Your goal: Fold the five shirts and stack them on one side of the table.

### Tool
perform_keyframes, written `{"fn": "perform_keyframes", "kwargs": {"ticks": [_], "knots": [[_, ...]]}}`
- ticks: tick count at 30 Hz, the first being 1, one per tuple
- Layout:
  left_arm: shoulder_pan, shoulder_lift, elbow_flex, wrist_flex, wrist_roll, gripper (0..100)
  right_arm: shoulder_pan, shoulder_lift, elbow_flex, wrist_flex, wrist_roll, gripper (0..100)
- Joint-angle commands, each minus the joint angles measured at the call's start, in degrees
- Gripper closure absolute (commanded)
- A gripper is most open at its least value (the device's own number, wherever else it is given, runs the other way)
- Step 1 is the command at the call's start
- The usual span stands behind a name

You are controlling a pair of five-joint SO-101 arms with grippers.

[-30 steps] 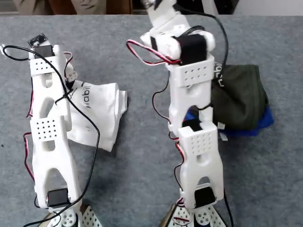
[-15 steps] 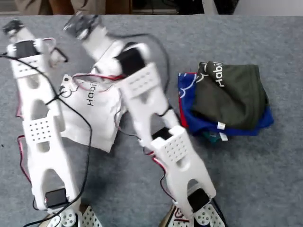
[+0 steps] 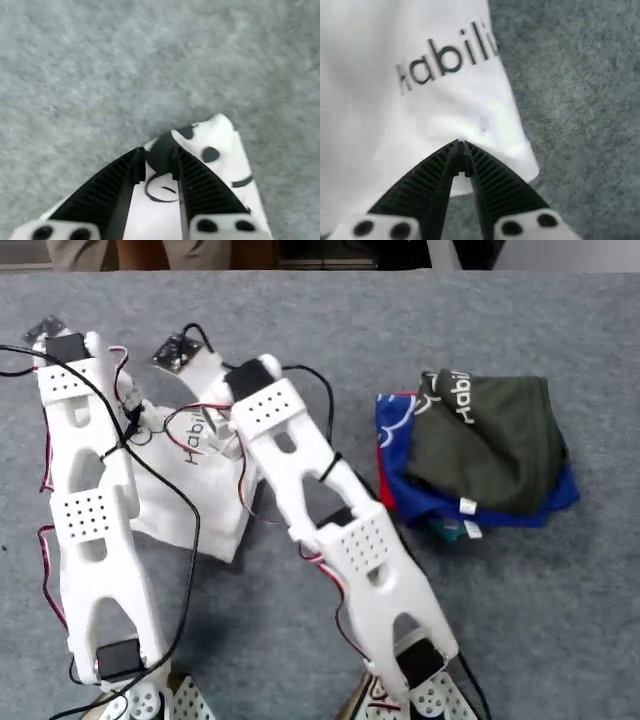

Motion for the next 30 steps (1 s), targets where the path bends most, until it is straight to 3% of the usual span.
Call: {"fn": "perform_keyframes", "kwargs": {"ticks": [1,5,15,20,22,26,30], "knots": [[-0.26,0.75,1.41,-4.22,1.85,90,3.03,2.77,-0.13,-4.75,0.97,99.2],[-1.58,4.53,2.2,-9.05,4.31,90,5.58,4.97,-2.07,-5.8,2.99,99.3],[-1.76,4.88,-1.93,-6.86,4.22,90,6.55,5.23,-9.01,-5.36,5.1,99.2],[-2.11,1.98,-10.29,1.67,0.26,90,4.09,3.65,-13.05,0.53,5.45,99.3],[-3.52,-0.84,-10.81,1.49,-0.88,90,2.07,2.51,-16.4,5.27,5.45,99.3],[-7.3,-9.36,-3.6,1.49,-1.05,90,0.22,1.36,-24.66,14.33,5.45,99.3],[-6.07,-17.71,10.29,1.41,-5.01,90,-0.92,-0.22,-24.31,14.68,5.36,99.3]]}}
